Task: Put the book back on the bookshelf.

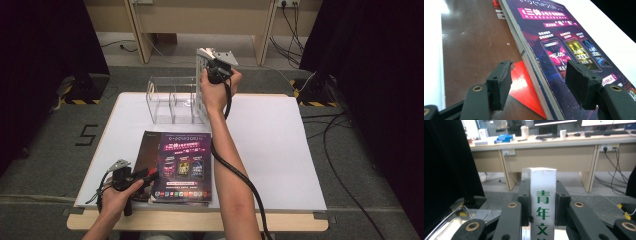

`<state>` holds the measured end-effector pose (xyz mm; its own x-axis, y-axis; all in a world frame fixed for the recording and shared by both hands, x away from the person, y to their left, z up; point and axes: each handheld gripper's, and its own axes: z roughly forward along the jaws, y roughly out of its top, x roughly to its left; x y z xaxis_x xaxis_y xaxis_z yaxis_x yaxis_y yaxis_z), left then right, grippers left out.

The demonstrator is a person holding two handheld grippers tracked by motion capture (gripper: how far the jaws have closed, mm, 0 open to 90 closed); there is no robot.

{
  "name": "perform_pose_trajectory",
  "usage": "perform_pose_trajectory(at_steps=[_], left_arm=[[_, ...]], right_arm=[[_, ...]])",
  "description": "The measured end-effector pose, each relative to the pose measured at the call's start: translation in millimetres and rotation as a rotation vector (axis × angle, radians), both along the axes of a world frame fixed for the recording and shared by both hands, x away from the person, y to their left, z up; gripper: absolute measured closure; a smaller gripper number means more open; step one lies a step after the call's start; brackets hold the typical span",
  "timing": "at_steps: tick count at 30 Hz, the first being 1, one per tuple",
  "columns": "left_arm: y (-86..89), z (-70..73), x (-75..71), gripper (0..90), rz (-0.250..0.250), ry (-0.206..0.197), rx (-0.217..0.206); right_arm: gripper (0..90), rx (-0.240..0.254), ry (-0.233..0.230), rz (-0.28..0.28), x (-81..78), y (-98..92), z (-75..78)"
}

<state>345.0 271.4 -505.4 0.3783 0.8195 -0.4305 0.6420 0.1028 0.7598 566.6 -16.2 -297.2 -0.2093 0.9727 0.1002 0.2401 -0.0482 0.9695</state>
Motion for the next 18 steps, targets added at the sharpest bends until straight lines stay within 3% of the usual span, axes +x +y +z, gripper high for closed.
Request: perform_pose_trajectory(at_steps=[10,18], left_arm=[[-0.4,0.6,-0.5,37.0,-0.004,-0.002,-0.002],[-0.9,1.7,-1.2,37.0,-0.001,-0.004,-0.002]], right_arm=[[72.2,0.012,0.164,0.074,-10.4,-14.2,12.1],[72.4,-0.027,0.234,0.132,-25.1,-24.4,14.1]])
